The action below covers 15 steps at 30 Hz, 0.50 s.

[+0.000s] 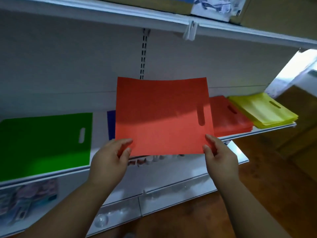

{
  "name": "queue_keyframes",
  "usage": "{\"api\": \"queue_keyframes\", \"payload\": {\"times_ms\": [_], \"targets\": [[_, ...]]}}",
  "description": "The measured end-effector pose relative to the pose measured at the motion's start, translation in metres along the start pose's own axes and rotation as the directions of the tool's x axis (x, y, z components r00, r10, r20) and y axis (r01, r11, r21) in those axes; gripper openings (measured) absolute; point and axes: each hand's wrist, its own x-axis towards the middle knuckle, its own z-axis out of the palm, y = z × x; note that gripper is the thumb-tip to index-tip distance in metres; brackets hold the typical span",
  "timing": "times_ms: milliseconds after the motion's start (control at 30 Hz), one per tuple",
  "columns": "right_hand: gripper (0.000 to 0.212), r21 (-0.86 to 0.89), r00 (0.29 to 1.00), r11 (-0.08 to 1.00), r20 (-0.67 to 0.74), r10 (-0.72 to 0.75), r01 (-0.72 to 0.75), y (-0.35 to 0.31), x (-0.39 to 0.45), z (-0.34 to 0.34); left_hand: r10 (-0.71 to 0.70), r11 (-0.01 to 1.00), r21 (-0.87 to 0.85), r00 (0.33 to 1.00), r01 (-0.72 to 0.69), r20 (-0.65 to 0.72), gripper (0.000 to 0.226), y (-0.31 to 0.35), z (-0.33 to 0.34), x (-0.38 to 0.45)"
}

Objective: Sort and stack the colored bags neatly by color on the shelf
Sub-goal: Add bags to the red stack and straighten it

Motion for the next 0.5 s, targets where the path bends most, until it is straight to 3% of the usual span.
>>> {"api": "queue_keyframes", "payload": {"times_ms": [367, 500], "targets": [[0.038, -0.115, 0.991, 0.987, -0.083, 0.103, -0.112, 0.077, 0.116, -0.049, 0.114, 0.987, 0.097, 0.98, -0.131, 0.162, 0.033, 0.078, 0.117, 0.094], [0.039, -0.192, 0.994, 0.976, -0.021, 0.103, -0.105, 0.129, 0.174, -0.068, 0.1, 0.982, 0.142, 0.98, -0.125, 0.171, 0.033, 0.116, 0.172, 0.116]]}}
